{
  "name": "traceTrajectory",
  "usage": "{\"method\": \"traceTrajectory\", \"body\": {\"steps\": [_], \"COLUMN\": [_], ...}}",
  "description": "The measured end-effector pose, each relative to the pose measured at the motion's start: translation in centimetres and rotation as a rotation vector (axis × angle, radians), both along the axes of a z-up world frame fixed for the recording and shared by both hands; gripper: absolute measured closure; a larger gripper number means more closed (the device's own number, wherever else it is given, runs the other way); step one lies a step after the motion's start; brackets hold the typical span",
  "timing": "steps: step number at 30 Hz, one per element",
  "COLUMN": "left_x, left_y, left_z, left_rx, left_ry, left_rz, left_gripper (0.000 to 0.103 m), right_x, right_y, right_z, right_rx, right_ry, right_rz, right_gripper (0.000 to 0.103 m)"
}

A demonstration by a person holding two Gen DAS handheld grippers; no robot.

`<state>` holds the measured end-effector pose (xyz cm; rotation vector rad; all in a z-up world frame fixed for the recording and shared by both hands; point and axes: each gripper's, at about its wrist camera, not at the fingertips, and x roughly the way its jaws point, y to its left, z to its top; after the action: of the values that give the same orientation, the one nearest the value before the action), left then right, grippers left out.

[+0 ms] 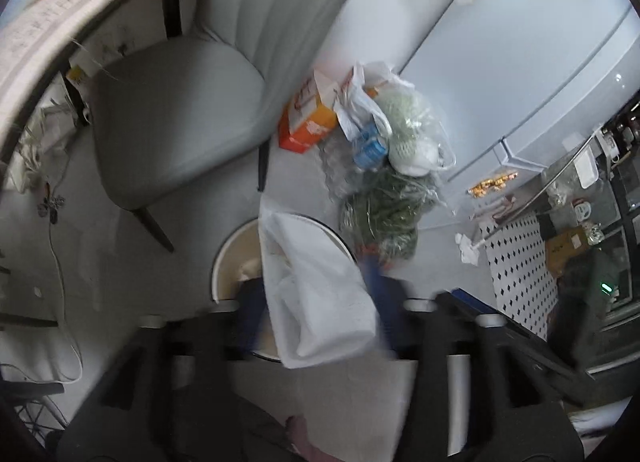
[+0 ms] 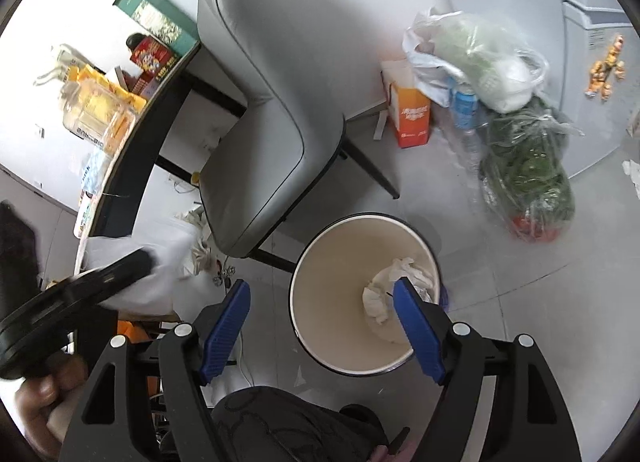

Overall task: Collect trash
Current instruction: 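Carry tissue and paper to the bin and open both tools over it, then move both tools back over the table toward the plastic bag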

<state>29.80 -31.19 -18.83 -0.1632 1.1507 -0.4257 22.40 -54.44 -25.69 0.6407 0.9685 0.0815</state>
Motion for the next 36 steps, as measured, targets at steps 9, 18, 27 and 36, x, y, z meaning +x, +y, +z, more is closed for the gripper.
{"method": "traceTrajectory", "body": {"steps": [9,18,27,36], "left_x": [-0.2,-2.3,-5.7,-9.7], "left_y": [0.1,6.1,13.5,20.7], "left_z": [0.5,7.6,13.8,16.8], "left_rx": [-0.041,-0.065,-0.105,-0.139], "left_ry": [-0.002,-0.159,-0.298,-0.367], "left_rz": [0.007,0.087,0.177,0.261], "left_gripper": [0.009,0.006,0.006,0.006], "right_x": [-2.2,-2.2,-2.8,-4.6], "right_y": [-0.9,3.7,10.7,17.4], "right_z": [2.7,7.9,14.8,19.0], "right_rx": [-0.027,-0.083,-0.123,-0.15], "right_ry": [-0.033,-0.106,-0.225,-0.298], "right_rz": [-0.039,0.009,0.087,0.188], "right_gripper": [0.028,0.01,0.007,0.007]}}
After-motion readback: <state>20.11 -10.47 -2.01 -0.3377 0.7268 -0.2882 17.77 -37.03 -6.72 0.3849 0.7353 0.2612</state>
